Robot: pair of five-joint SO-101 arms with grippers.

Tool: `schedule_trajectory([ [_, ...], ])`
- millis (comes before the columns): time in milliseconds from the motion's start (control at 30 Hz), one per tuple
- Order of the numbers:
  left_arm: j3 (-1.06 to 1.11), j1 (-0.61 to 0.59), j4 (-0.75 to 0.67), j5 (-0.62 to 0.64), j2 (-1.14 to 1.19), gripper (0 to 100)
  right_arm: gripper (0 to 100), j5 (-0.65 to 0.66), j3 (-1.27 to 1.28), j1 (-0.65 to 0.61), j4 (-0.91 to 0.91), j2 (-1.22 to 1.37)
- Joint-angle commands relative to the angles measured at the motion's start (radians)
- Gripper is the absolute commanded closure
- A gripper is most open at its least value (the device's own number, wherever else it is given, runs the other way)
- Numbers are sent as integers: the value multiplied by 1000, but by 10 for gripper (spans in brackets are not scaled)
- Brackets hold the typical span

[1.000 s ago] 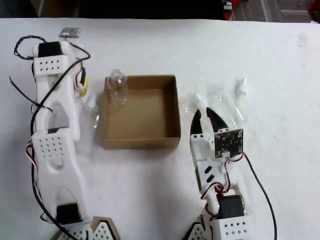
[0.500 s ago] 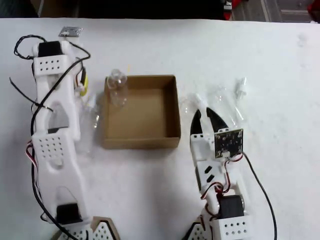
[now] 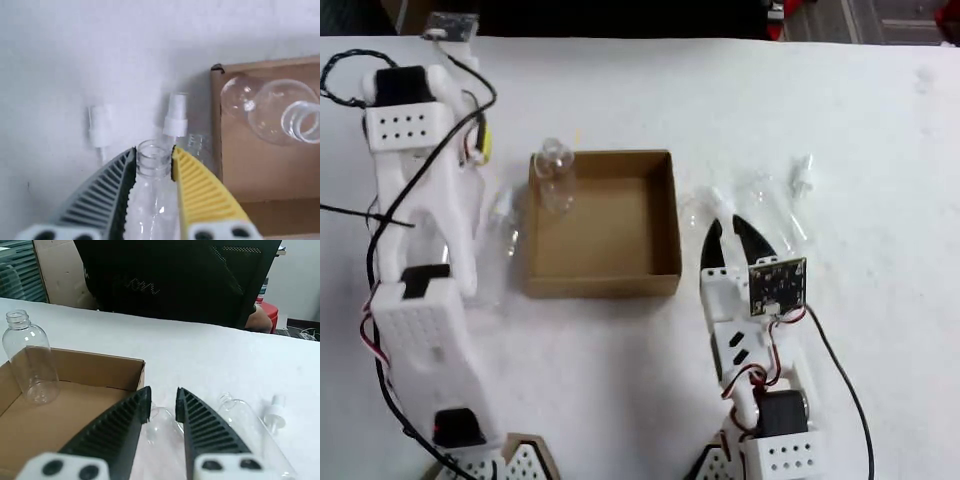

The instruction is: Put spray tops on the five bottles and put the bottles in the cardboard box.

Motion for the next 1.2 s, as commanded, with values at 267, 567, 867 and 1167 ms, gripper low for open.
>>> schedule_trajectory([
  [267,321,140,2,12,-533,977,928,14,8,-5,-1,-2],
  [567,427,176,3,12,-728,977,928,14,8,-5,-1,-2],
  [867,612,286,0,6,-1059,976,928,14,8,-5,-1,-2],
  [1167,852,329,-199,11,-1423,978,928,14,8,-5,1,-2],
])
